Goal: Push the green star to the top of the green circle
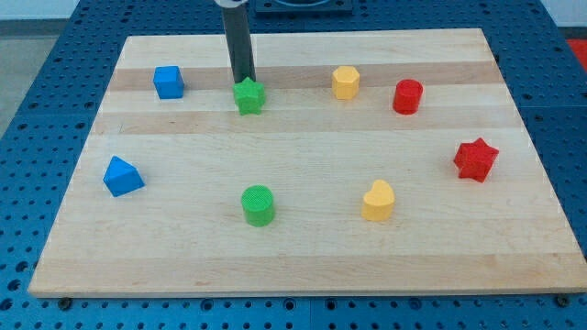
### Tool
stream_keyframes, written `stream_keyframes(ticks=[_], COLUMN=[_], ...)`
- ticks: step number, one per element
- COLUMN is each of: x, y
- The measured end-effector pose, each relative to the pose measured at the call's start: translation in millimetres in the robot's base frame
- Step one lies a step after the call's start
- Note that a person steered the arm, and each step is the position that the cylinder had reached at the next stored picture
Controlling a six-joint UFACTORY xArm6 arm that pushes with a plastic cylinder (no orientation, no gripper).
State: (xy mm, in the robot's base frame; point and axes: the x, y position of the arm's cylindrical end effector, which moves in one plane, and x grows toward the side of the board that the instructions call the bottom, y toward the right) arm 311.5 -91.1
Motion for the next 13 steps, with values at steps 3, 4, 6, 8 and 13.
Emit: stream_keyframes(ticks=[3,4,6,8,13], x=[23,22,58,89,54], y=[5,5,9,9,22])
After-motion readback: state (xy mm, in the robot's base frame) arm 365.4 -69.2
